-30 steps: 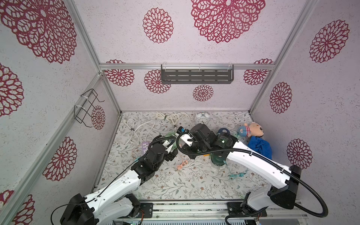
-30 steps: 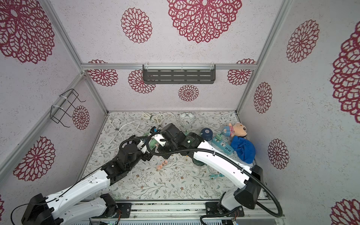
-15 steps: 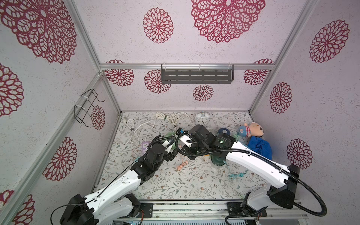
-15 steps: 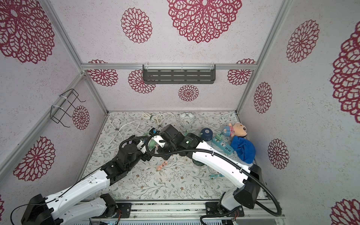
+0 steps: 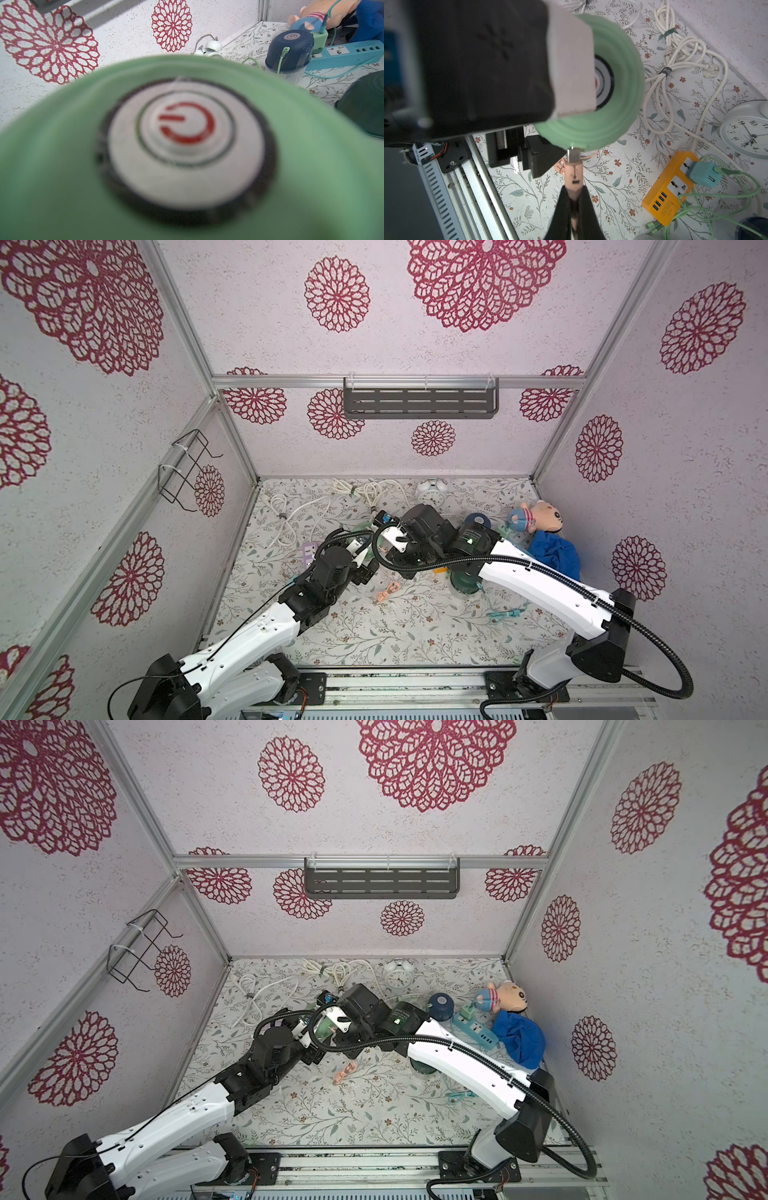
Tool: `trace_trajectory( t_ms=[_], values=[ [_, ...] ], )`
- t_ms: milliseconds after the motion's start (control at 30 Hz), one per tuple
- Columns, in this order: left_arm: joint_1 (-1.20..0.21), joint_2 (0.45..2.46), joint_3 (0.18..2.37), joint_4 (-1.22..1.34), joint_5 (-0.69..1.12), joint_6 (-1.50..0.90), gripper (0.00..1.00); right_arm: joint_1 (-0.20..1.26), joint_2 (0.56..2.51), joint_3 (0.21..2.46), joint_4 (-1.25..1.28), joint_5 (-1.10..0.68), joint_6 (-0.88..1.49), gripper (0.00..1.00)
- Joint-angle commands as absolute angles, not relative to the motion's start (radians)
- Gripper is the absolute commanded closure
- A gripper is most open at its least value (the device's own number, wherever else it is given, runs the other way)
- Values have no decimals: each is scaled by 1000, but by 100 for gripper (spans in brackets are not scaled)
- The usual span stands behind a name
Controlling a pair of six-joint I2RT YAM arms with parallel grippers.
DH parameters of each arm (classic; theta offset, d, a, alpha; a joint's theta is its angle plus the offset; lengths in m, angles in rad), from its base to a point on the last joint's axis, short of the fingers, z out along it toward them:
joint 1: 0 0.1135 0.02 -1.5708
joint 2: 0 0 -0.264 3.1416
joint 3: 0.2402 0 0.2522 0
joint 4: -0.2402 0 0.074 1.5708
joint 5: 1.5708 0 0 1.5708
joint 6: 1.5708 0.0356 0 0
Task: Charge the cordless meat grinders
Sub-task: Insert the charging cable into the cordless meat grinder.
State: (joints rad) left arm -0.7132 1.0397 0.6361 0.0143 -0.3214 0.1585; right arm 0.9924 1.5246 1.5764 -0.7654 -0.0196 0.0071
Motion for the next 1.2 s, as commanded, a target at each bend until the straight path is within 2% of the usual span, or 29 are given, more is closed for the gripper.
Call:
trace_trajectory(
  t_ms=[0, 533, 1167],
  values=[
    [-709, 1018, 652, 32, -295, 158, 56, 997, 1525, 1620, -748, 11, -13, 100],
    [-716, 1024, 661, -7, -286, 170, 57, 997, 1543, 1637, -753, 50, -5, 100],
    [-811, 1062, 670, -3, -356, 207, 61, 997, 1581, 1702, -669, -46, 72, 100]
  ],
)
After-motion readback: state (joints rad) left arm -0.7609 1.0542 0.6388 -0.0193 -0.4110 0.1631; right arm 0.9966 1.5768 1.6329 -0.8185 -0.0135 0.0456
